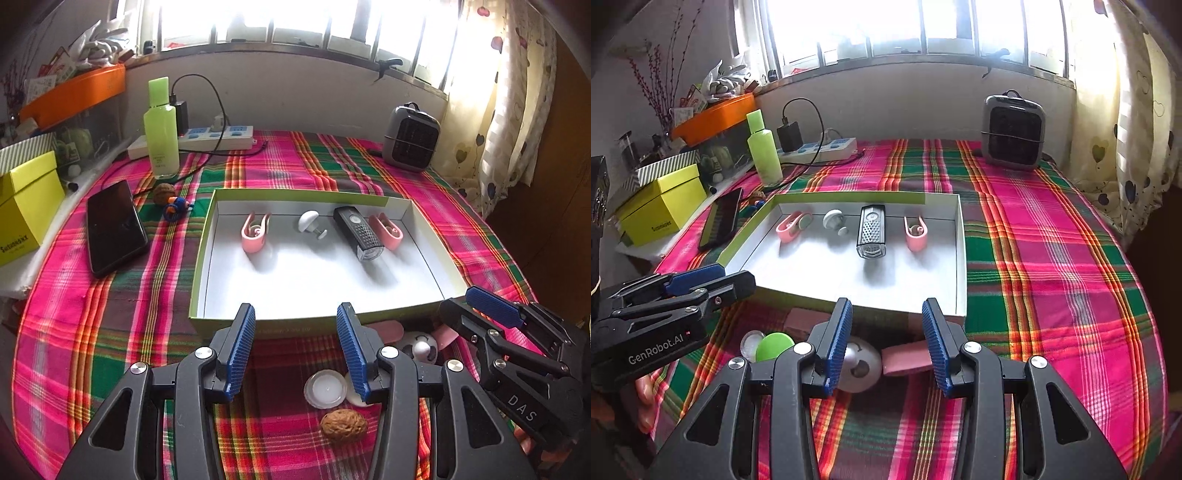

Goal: Organize objects
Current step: 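Lift both grippers out of the box toward the items beside it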

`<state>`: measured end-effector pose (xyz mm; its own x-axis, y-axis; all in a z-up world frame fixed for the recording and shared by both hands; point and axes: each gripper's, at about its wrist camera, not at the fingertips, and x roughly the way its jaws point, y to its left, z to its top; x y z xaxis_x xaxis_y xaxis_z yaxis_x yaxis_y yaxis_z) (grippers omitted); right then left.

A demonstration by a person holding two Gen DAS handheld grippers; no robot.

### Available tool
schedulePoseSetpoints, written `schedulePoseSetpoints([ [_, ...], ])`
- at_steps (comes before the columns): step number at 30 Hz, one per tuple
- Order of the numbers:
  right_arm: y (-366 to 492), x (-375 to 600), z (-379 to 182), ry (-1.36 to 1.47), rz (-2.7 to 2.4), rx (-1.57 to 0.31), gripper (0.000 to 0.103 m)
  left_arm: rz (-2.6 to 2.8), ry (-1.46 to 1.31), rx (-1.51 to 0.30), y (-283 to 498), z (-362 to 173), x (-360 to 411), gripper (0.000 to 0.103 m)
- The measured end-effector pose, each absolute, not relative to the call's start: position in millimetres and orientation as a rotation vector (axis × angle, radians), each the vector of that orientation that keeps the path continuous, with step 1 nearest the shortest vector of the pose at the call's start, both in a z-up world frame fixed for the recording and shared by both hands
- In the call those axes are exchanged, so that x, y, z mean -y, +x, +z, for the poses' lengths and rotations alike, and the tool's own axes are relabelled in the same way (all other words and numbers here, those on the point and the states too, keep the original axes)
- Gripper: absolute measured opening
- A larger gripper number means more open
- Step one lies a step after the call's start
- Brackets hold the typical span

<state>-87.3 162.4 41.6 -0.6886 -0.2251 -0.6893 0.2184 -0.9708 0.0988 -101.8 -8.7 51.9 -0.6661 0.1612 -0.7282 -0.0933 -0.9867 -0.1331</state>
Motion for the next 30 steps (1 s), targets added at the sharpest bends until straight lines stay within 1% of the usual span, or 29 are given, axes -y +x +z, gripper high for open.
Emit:
schedulePoseSetpoints([
  [8, -67, -169, 36, 1.064, -2.676, 0.025, 0.041, 2.692, -1.202, 0.111, -79, 46, 10, 0.045],
  [14, -59, -177, 32, 1.080, -2.675, 0.027, 0.041, 2.665, -1.219, 0.134, -64, 41, 17, 0.045],
  [18, -56, -181, 29, 1.096, -2.675, 0.039, 0.041, 2.623, -1.238, 0.170, -59, 37, 19, 0.045],
  [30, -49, -179, 24, 1.112, -2.652, 0.029, 0.041, 2.550, -1.272, 0.165, -49, 24, 10, 0.046],
])
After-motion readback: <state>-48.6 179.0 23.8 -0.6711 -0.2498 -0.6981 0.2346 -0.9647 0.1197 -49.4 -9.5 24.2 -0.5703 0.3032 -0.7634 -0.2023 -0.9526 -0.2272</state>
